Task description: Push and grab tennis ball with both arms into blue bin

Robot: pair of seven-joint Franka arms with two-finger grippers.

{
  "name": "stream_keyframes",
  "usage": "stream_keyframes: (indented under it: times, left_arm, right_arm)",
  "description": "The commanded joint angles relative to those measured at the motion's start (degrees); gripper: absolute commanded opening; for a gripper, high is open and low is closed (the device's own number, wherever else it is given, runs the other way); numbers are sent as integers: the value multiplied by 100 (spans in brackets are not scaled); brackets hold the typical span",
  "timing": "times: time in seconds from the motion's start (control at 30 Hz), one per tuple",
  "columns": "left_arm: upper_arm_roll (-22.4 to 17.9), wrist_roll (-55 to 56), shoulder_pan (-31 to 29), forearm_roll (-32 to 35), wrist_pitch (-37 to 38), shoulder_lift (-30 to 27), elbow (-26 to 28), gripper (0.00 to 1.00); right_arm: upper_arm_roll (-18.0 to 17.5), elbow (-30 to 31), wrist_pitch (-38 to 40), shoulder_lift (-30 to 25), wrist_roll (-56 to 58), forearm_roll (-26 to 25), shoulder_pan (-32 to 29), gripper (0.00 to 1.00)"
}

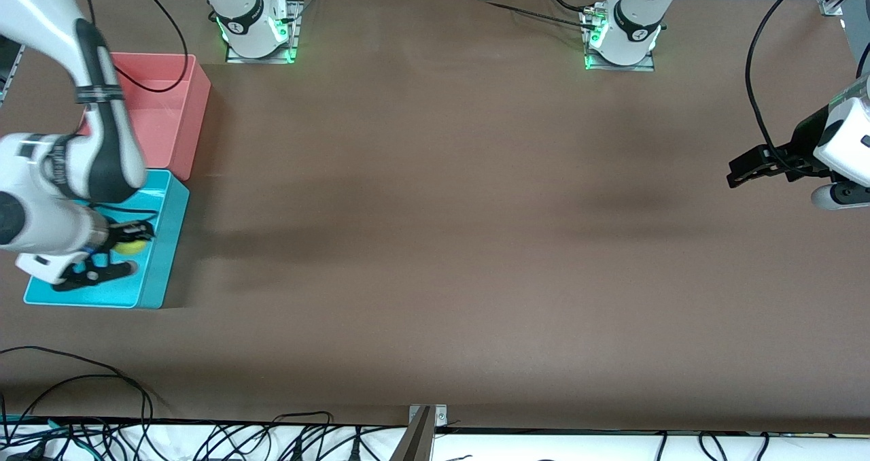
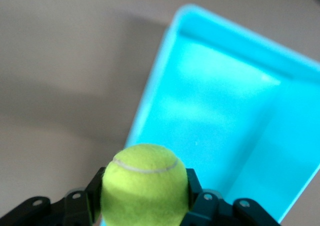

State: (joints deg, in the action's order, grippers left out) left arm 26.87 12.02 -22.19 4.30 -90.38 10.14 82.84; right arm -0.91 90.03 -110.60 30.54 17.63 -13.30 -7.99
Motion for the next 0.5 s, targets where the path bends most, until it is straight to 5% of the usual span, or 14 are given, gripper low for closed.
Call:
stream_keyframes:
  times: [0.0,0.47]
  left_arm:
    - [11,-77,13,-61,144,76,-181,100]
    - [11,-77,13,-70,144,76,-172,100]
  right_arm:
    - [-58,67,284,-57,294,231,-316,21]
    - [-67,313,373,286,435,512,-870,25]
